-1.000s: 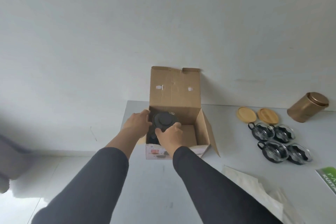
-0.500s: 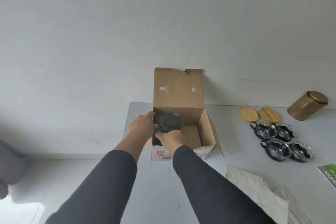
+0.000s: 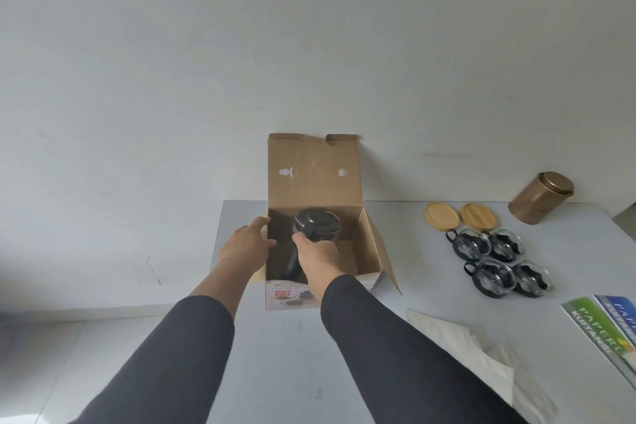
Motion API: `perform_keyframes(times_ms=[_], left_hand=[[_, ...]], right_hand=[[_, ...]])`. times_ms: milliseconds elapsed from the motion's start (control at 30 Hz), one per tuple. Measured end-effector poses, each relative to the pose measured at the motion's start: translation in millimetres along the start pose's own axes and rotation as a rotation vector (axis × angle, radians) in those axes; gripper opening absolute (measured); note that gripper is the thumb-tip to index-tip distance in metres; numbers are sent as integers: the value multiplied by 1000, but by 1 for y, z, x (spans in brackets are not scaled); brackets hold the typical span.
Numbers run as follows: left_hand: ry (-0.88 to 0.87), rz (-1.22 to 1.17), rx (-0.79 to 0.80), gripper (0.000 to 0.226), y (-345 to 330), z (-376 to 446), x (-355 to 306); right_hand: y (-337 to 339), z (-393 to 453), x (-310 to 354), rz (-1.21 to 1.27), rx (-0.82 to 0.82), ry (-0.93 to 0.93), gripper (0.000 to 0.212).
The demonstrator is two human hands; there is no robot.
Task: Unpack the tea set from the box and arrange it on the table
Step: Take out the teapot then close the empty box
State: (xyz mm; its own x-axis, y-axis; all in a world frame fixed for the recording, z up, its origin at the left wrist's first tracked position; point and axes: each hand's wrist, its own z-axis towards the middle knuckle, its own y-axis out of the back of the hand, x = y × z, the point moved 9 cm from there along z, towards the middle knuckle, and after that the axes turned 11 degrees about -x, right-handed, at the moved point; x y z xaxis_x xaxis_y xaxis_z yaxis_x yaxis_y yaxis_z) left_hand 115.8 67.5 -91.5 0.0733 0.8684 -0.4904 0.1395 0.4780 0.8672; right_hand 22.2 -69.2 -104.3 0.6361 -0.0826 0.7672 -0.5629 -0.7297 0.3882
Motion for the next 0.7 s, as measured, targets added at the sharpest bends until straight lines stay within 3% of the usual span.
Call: perform_keyframes(times_ms=[167, 267, 433, 533, 700], left_hand=[[1, 4, -9, 46, 0, -1, -1], [-1, 39, -11, 47, 2, -3, -3], [-16, 211, -65, 45, 12, -5, -30], [-163, 112, -164, 42, 11, -13, -77], [-405, 51, -131, 44, -24, -44, -165]], right_hand=[[23, -4, 29, 212, -59, 64, 17], [51, -7, 56, 298, -90, 152, 16], [120, -7, 82, 332, -224, 202, 39], [160, -3, 99, 295, -329, 344, 55], [205, 20, 105, 345, -398, 413, 58]])
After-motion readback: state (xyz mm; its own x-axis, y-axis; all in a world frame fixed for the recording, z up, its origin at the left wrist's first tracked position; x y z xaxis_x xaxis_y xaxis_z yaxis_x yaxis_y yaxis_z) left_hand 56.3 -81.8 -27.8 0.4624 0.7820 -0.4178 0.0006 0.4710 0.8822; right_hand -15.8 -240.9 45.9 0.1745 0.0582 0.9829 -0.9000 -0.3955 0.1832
